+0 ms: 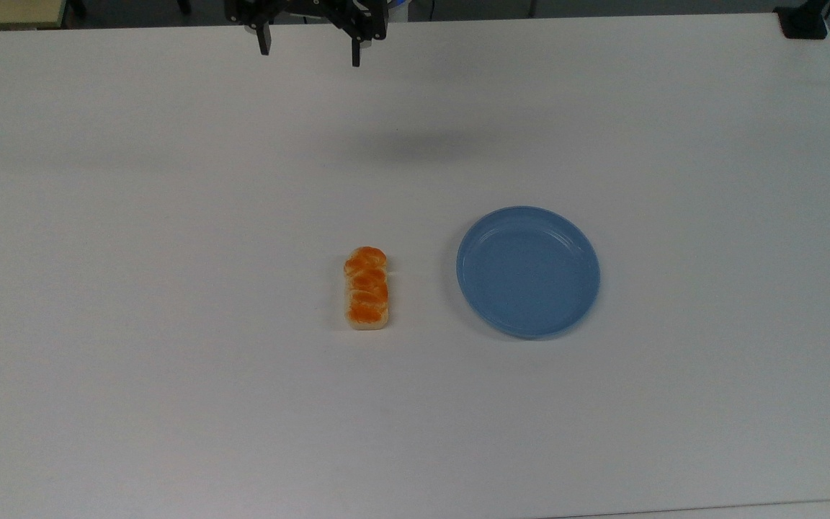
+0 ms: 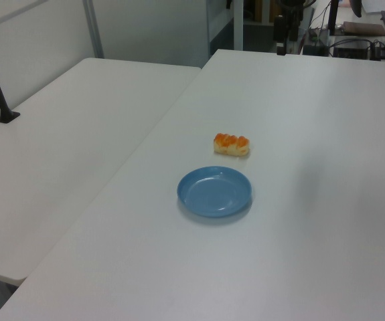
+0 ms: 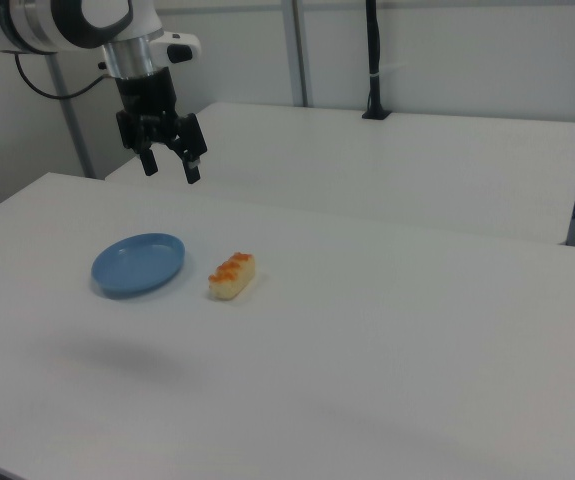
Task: Put the bread on a plate
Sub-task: 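Move the open gripper toward the orange-topped bread roll, then lower the gripper onto the bread roll and close on it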
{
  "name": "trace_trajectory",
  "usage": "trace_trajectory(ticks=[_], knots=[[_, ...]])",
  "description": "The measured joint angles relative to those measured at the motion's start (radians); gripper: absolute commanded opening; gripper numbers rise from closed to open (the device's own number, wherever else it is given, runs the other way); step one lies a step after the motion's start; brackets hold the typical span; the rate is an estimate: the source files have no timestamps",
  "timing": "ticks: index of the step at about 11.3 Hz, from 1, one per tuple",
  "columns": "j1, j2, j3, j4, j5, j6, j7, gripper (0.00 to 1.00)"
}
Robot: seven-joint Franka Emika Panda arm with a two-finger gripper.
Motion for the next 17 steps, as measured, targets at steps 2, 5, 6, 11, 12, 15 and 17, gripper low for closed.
trace_trajectory(ticks=[2,5,6,11,12,15,17], knots=[[-0.001,0.001,-0.001,0.000,0.000,0.000,0.000,1.00],[-0.001,0.006,-0.001,0.000,0.000,0.029,0.000,1.00],[-0.001,0.011,-0.001,0.000,0.000,0.044,0.000,1.00],[-0.002,0.053,-0.003,-0.001,0.000,0.131,0.000,1.00],[-0.002,0.069,-0.003,-0.002,0.000,0.159,0.000,1.00],[-0.002,0.154,-0.002,-0.007,0.000,0.260,0.000,1.00],[-0.001,0.248,0.000,-0.002,0.000,0.344,0.014,1.00]])
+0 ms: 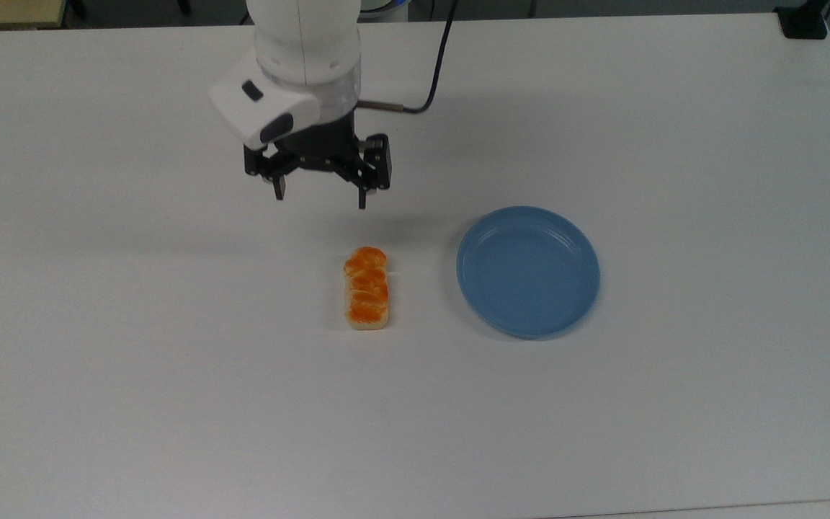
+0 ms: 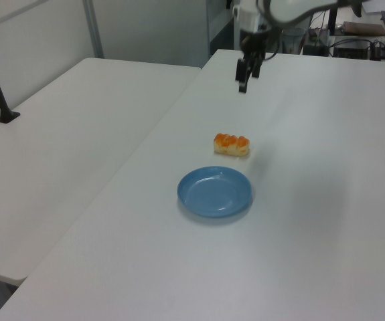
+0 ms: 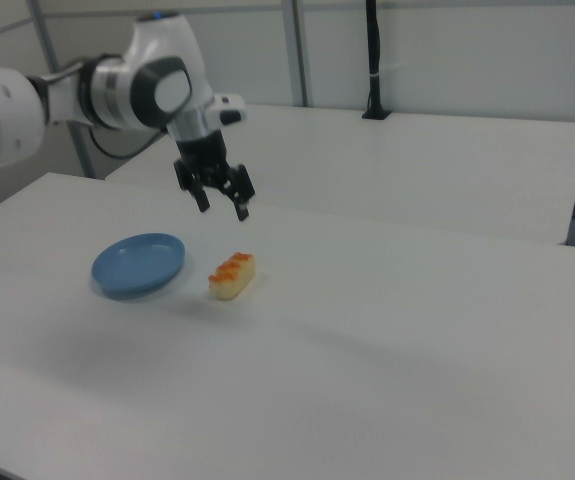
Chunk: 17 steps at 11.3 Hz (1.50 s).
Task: Put the bread on a plate
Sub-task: 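Lower the gripper onto the bread roll and close on it, then carry the bread roll over the blue plate and lower it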
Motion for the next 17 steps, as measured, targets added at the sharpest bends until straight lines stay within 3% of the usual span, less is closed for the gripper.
trace_trajectory(ticks=[5,9,11,14,17], knots=[[0.030,0.177,0.011,0.016,0.000,0.136,0.019,1.00],[0.045,0.234,0.012,0.021,0.000,0.156,0.019,1.00],[0.046,0.262,0.012,0.022,0.000,0.195,0.019,0.88],[0.048,0.288,0.012,0.023,0.000,0.216,0.019,0.42],[0.049,0.291,0.012,0.028,0.000,0.216,0.020,0.40]])
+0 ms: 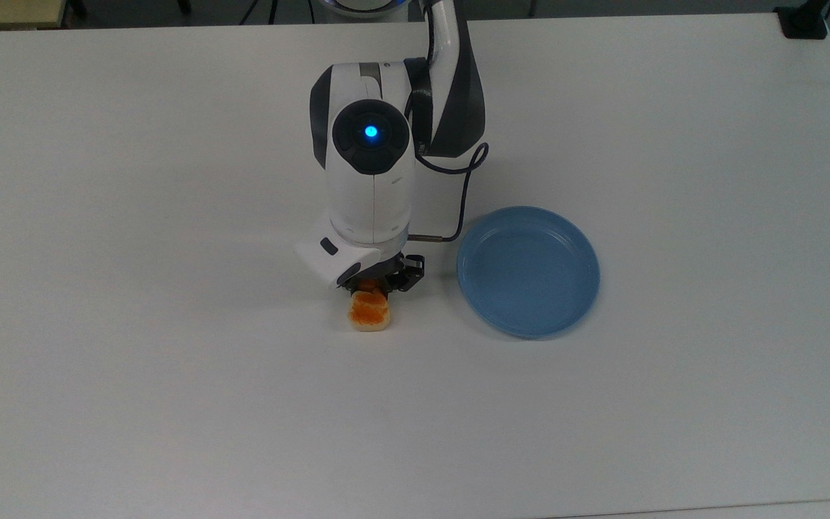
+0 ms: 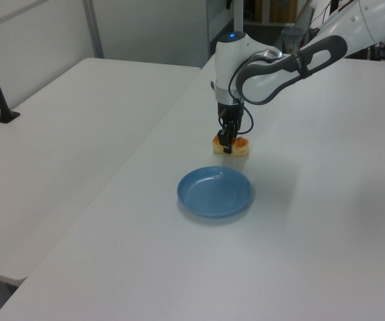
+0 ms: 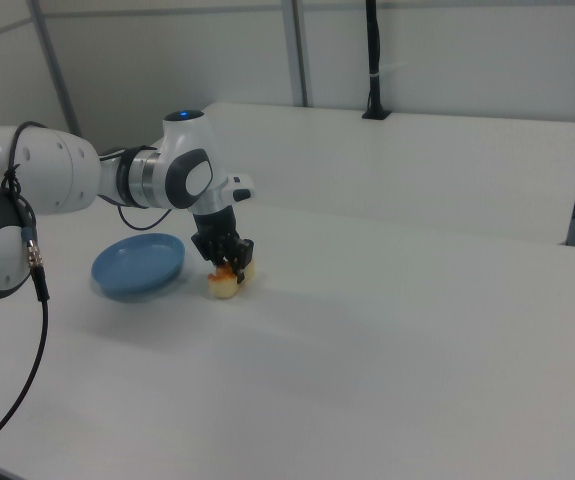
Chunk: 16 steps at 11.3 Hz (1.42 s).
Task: Put the bread on a plate
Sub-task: 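Carry the bread roll over the blue plate and lower it, then open the gripper to release the roll and lift away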
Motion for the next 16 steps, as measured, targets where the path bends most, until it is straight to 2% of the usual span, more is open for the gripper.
trace_trajectory(ticks=[4,8,12,13,14,15,16], knots=[[0.023,-0.017,0.008,0.029,0.002,0.000,0.001,0.42],[0.152,-0.057,0.012,0.035,0.004,-0.047,0.115,0.42],[0.255,-0.027,0.012,0.047,0.004,-0.046,0.237,0.44],[0.269,-0.009,0.012,0.054,0.004,-0.032,0.258,0.47],[0.279,0.013,0.011,0.058,0.004,-0.006,0.280,0.58],[0.282,0.033,0.011,0.063,0.004,0.009,0.292,0.89],[0.282,0.043,0.011,0.069,0.004,0.014,0.294,1.00]])
